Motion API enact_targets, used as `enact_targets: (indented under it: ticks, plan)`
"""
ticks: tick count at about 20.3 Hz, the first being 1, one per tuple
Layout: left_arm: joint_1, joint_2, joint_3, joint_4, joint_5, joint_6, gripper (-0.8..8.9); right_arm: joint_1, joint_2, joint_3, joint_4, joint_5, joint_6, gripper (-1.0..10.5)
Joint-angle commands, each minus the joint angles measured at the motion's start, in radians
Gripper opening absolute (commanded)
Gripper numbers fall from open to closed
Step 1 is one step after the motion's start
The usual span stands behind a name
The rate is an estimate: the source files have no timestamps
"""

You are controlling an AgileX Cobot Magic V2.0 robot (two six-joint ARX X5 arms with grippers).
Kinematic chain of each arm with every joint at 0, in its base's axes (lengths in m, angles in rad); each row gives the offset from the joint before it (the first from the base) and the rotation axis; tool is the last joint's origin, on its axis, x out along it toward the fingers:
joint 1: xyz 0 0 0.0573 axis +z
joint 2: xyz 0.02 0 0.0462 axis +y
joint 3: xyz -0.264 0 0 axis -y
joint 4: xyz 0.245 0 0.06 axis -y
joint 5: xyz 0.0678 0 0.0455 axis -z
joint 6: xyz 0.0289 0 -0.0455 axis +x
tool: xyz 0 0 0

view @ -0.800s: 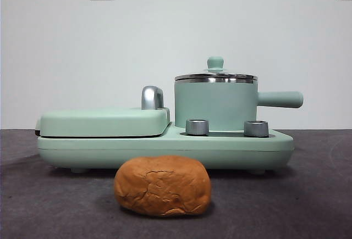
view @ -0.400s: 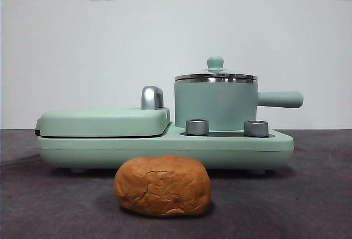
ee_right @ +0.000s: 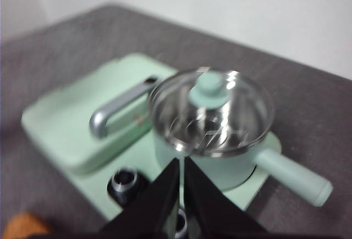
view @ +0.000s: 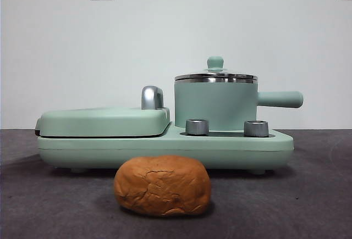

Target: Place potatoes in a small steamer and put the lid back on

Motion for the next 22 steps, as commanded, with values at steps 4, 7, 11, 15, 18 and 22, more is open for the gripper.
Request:
enact_targets:
  ticks: [4,7,11,15,18,22]
  plan:
    - [-0.122,0.088,0.061,-0.017,-0.079,0.224,0.06,0.083,-0.001,0.015,-0.076,0.08,-0.224,0.1]
    - [-0.162,0.11,0.061,-0.021,-0.079,0.347,0.06,0.095,-0.001,0.015,-0.109,0.097,-0.224,0.1]
    - [-0.198,0.121,0.061,-0.039,-0.079,0.391,1.49,0.103,-0.005,0.015,-0.147,0.097,-0.221,0.8]
    - [-0.208,0.121,0.061,-0.039,-0.079,0.389,3.42,0.104,-0.013,0.015,-0.152,0.101,-0.21,2.9]
    - [-0.208,0.121,0.061,-0.039,-0.079,0.385,3.39,0.104,-0.017,0.015,-0.158,0.122,-0.209,2.9]
    - [-0.208,0.122,0.061,-0.039,-0.079,0.358,3.38,0.104,-0.019,0.015,-0.162,0.123,-0.195,2.9]
